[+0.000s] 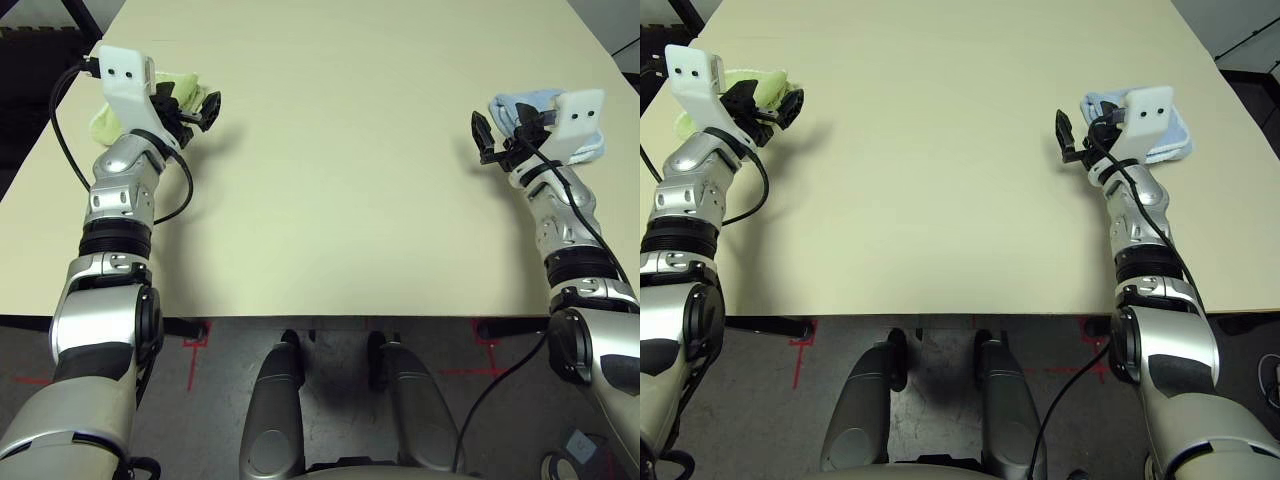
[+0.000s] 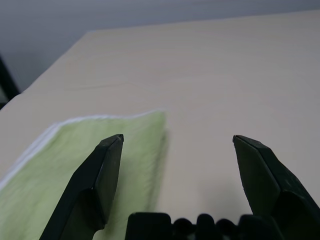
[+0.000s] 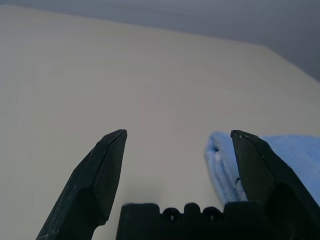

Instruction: Fold the towel and set it aside.

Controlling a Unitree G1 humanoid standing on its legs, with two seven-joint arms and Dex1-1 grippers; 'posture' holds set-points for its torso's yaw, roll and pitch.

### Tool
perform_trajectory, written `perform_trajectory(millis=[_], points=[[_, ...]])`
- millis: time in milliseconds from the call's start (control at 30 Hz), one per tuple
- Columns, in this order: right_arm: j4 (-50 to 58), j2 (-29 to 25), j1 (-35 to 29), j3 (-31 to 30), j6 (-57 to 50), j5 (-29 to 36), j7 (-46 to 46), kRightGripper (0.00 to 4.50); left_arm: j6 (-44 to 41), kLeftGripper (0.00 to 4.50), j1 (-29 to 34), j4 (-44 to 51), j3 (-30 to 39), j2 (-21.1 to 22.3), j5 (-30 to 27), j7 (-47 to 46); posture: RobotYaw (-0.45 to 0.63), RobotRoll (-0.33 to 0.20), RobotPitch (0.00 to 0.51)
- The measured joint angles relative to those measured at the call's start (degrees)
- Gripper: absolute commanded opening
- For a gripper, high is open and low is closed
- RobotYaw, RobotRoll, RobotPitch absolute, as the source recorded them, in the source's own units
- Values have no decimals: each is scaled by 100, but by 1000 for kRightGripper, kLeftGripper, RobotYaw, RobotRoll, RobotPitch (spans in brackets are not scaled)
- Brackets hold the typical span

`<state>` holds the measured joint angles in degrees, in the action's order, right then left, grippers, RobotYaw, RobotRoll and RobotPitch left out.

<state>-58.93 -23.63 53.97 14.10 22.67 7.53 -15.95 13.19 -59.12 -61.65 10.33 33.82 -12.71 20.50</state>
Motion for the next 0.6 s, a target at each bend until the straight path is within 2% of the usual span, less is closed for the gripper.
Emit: perform_trajectory(millis=[100,167,233,600], points=[[-378,10,302,2,53,-3,59,4500,284,4436,-133,-429,14,50,238,-174,9,0,235],[-520,-11,401,14,56,16,-70,4500,396,4436,-216,-538,24,68,365,-322,4,0,225],[-661,-64,410,27,51,53,-239,4500,513,4436,-291,-628,24,68,477,-465,-15,0,241],[-774,-254,373,247,-28,210,-449,4500,722,4436,-318,-788,89,-150,638,-710,-68,0,238]])
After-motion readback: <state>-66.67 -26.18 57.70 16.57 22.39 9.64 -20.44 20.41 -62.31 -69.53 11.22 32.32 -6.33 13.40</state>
